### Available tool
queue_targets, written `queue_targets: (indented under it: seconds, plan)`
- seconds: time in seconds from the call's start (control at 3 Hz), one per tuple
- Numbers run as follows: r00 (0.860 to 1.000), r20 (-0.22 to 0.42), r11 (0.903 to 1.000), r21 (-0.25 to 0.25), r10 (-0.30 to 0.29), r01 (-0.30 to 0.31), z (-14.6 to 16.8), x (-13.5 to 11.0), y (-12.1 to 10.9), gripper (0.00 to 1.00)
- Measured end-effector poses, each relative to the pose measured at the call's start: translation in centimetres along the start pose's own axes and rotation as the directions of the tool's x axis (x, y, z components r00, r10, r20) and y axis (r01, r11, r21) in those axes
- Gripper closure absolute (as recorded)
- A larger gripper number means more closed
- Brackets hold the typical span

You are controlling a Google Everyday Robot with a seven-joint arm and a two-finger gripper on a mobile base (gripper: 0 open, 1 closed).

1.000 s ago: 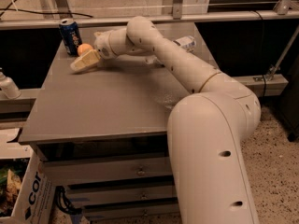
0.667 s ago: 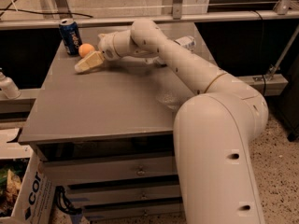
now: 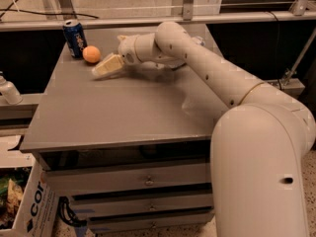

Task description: Move orange near pepsi can

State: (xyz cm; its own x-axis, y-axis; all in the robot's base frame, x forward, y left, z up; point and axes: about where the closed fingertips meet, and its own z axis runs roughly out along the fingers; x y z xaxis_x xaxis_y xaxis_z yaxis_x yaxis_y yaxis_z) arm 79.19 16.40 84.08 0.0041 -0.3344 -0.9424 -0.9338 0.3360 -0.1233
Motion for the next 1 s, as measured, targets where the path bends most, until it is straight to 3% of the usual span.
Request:
queue_targets:
  seconds: [0.67,1.0]
  plan:
    - [0.998,0.051,0.9988,0.017,-0.046,0.046,-5.8,-3.1,0.7,0.00]
    - [0.998,0.048,0.9991,-0.019,-0.037,0.038,-10.2,-2.7,4.9,0.00]
